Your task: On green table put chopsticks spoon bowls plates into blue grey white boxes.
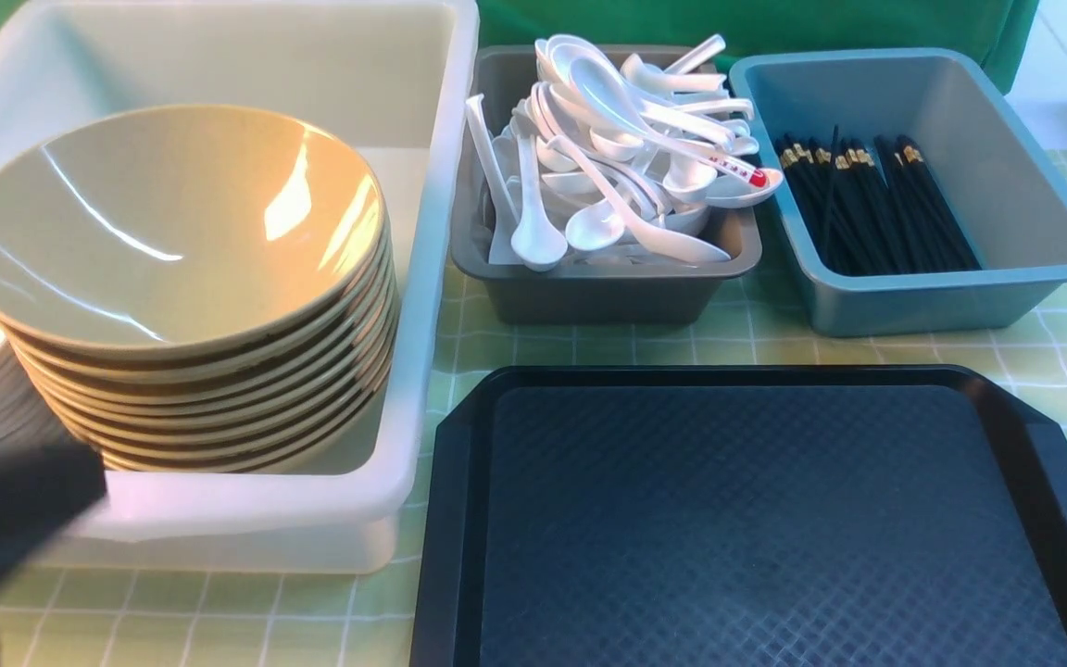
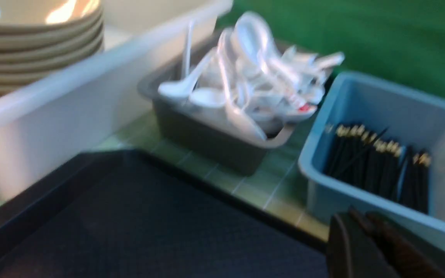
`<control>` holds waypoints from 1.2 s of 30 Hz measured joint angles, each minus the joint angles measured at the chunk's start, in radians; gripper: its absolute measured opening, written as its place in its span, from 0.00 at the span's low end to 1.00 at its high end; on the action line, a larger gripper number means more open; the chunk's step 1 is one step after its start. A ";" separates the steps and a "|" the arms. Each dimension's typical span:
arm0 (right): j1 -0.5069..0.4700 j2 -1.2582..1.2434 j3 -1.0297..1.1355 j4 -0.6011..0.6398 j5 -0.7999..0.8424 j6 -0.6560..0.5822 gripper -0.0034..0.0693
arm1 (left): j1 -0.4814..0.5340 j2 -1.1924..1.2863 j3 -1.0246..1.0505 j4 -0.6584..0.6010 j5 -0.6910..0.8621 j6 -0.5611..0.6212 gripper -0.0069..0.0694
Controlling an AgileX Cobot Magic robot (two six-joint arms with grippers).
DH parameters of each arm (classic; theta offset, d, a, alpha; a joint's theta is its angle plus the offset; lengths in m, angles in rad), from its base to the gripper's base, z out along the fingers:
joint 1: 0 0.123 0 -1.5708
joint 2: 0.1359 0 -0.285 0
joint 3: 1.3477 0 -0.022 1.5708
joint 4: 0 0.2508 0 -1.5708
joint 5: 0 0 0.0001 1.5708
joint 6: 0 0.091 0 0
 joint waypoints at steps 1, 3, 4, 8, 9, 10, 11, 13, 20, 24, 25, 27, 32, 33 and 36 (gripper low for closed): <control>0.000 -0.032 0.016 0.001 -0.014 0.000 0.11 | 0.000 -0.027 0.014 -0.016 -0.001 0.000 0.09; -0.001 -0.123 0.082 0.002 -0.081 0.001 0.11 | 0.000 -0.112 0.080 -0.062 -0.007 -0.002 0.09; -0.001 -0.159 0.112 0.003 -0.116 0.001 0.12 | 0.000 -0.150 0.102 -0.078 -0.008 -0.002 0.09; -0.002 -0.223 0.158 0.003 -0.160 0.000 0.13 | 0.000 -0.242 0.148 -0.102 -0.023 -0.002 0.09; -0.002 -0.235 0.166 0.003 -0.161 0.000 0.13 | 0.000 -0.274 0.160 -0.103 -0.042 -0.002 0.09; -0.002 -0.239 0.168 0.003 -0.161 0.000 0.13 | 0.000 -0.289 0.165 -0.102 -0.058 -0.002 0.09; -0.002 -0.241 0.168 0.003 -0.163 0.000 0.13 | 0.000 -0.298 0.168 -0.101 -0.070 -0.002 0.09; -0.002 -0.242 0.168 0.004 -0.171 0.000 0.13 | 0.000 -0.311 0.171 -0.101 -0.091 -0.002 0.09; -0.002 -0.242 0.170 0.004 -0.171 0.000 0.14 | 0.000 -0.316 0.172 -0.101 -0.098 -0.002 0.09; -0.002 -0.242 0.171 0.004 -0.171 0.000 0.14 | 0.000 -0.317 0.172 -0.101 -0.098 -0.002 0.09; -0.002 -0.242 0.172 0.004 -0.171 0.000 0.14 | 0.000 -0.317 0.172 -0.101 -0.098 -0.002 0.09; -0.002 -0.242 0.171 0.004 -0.171 0.000 0.14 | 0.000 -0.317 0.173 -0.101 -0.098 -0.002 0.09; -0.003 -0.242 0.171 0.004 -0.171 -0.001 0.15 | 0.002 -0.317 0.195 -0.007 -0.236 0.048 0.09; -0.003 -0.242 0.171 0.004 -0.171 -0.001 0.15 | 0.007 -0.317 0.204 0.016 -0.261 0.062 0.09; -0.003 -0.242 0.171 0.005 -0.171 -0.001 0.15 | 0.046 -0.317 0.266 0.096 -0.393 0.103 0.09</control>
